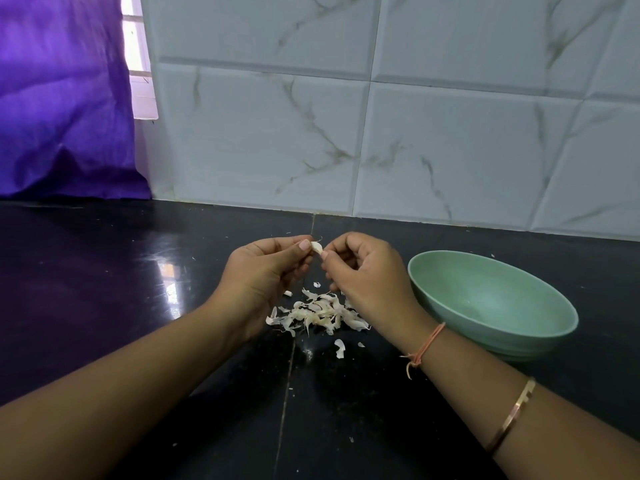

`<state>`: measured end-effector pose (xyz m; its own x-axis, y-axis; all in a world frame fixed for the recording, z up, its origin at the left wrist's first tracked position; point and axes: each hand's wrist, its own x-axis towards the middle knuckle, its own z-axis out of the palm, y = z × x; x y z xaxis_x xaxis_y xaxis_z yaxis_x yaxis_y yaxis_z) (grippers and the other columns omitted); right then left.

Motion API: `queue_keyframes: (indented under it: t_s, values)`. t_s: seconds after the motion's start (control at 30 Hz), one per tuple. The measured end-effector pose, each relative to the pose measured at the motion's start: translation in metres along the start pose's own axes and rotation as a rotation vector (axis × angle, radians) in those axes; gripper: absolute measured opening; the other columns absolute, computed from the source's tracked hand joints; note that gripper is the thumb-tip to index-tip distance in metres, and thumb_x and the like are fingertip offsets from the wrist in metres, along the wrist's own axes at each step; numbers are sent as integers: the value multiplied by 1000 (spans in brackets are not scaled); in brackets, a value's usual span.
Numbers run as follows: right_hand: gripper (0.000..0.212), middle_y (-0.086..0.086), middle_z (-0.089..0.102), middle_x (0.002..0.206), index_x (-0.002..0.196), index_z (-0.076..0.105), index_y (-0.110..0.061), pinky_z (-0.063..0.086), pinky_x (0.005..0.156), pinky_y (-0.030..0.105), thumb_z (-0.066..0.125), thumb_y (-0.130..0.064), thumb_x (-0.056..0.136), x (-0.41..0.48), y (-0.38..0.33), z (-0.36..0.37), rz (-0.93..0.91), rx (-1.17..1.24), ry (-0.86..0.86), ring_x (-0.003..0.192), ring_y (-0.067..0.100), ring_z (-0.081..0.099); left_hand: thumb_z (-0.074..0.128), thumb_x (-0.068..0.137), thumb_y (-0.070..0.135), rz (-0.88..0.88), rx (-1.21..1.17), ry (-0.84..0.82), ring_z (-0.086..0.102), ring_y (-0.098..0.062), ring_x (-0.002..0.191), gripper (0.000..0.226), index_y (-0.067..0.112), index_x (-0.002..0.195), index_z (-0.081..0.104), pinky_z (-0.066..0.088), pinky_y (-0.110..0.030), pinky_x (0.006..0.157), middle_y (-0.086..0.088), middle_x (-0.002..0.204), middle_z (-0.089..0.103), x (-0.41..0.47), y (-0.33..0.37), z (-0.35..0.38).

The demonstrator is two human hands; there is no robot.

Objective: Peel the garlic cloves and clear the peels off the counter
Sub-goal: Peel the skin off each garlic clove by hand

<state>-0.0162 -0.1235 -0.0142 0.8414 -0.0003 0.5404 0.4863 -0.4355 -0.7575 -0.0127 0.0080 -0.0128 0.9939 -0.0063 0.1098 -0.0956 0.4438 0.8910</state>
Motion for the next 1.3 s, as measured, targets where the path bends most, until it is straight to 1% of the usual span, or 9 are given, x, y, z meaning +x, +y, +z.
queue_keyframes:
  t_s: [0.17,0.4,0.6,0.83,0.97,1.03,1.1,1.23,1.3]
  values:
    - [15,-5,57,56,71,63,-9,48,56,28,60,-12,85,0,0,-1,-33,-57,7,62,25,62,69,65,10,21,43,-9,62,-8,67,18,5,83,69,54,-13,65,-2,71,69,-1,-2,0]
    - [16,0,51,56,66,58,-6,44,55,26,59,-9,82,0,-2,0,-1,24,5,56,17,50,65,78,5,23,89,-12,59,-4,58,5,4,82,68,52,-12,63,1,62,67,-1,-2,1]
    - [16,4,55,61,64,58,-6,48,63,38,58,-9,80,2,0,0,84,160,17,59,15,49,66,75,11,-12,84,-28,58,-4,57,4,7,76,69,51,-13,62,0,63,66,-1,-2,2]
    - [14,16,61,66,67,58,-3,49,62,37,55,-11,79,3,4,0,141,45,46,58,18,51,65,74,17,-68,-6,-39,59,-1,54,11,7,76,66,51,-11,55,3,61,66,0,2,3]
    - [31,12,54,60,71,53,6,50,65,46,47,-18,89,3,3,1,154,28,35,58,22,47,65,77,19,-82,-8,-23,59,-1,53,13,6,80,67,51,-11,55,4,60,66,-1,1,4]
    - [39,22,57,67,74,54,6,50,68,50,48,-28,92,2,2,2,109,55,55,60,29,48,65,77,19,-84,-12,-22,59,-1,53,14,5,80,67,51,-12,54,3,60,65,-1,2,4]
    - [32,21,62,75,75,59,-1,53,69,49,55,-28,91,1,-1,1,53,114,75,67,34,56,66,77,19,-85,-12,-20,59,-1,52,14,5,80,67,50,-12,53,3,59,65,-1,2,3]
    - [7,-1,66,76,80,64,-12,56,71,36,65,-16,85,-2,-7,2,-30,141,62,69,12,61,65,79,18,-84,-10,-14,58,-2,51,13,5,78,65,50,-12,52,3,57,64,-1,1,4]
    - [5,-2,67,75,79,65,-13,56,69,35,66,-13,84,-2,-5,3,-58,108,67,69,13,62,65,78,18,-86,-6,-18,58,-2,51,13,5,77,65,50,-12,52,3,57,64,-1,1,4]
